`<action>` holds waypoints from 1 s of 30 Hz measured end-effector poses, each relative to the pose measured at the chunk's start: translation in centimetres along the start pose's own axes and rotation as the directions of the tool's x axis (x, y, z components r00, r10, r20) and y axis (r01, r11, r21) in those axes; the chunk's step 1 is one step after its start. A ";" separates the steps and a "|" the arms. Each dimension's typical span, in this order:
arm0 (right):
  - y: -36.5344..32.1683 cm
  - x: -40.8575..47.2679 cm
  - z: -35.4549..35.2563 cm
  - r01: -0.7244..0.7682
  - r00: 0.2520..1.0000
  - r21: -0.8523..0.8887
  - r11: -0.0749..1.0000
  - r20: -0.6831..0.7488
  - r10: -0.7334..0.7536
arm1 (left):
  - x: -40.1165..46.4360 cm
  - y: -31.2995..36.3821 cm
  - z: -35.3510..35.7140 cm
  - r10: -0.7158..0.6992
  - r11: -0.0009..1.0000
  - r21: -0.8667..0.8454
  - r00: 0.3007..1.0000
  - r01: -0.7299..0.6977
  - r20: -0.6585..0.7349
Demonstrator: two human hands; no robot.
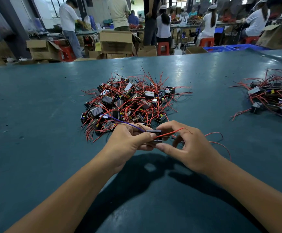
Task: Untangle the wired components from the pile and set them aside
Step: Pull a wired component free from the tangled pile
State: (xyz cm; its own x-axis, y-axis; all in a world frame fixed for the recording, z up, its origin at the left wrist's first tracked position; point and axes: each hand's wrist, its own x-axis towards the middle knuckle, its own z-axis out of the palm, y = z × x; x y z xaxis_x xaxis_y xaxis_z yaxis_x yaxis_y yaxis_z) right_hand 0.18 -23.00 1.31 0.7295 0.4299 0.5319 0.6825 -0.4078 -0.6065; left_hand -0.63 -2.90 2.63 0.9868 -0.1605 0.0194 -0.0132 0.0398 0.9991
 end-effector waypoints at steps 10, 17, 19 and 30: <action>1.0 0.5 -1.2 -0.205 0.978 0.377 0.903 0.034 0.208 | 0.3 0.2 -0.9 -0.138 0.982 -0.123 0.989 0.144 0.061; 1.7 0.5 -1.4 -0.250 0.966 0.279 0.927 0.009 0.257 | 0.6 -0.1 -2.2 -0.189 0.981 0.004 0.964 0.192 0.185; 1.7 0.4 -1.6 -0.280 0.960 0.240 0.930 0.068 0.272 | 0.7 -0.2 -2.8 -0.185 0.968 0.202 0.965 0.147 0.184; 1.0 0.2 -2.0 -0.273 0.918 -0.013 0.962 0.295 0.264 | -0.2 3.7 -7.5 -0.214 0.881 0.470 0.924 0.042 0.317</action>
State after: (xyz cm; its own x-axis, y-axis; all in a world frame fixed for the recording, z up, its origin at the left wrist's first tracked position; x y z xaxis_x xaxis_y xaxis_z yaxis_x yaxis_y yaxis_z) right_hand 1.08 -24.88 1.99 0.8372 0.5247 0.1540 0.4583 -0.5198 -0.7209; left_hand 0.32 4.63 6.02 0.8635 -0.4697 -0.1838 -0.0456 -0.4357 0.8989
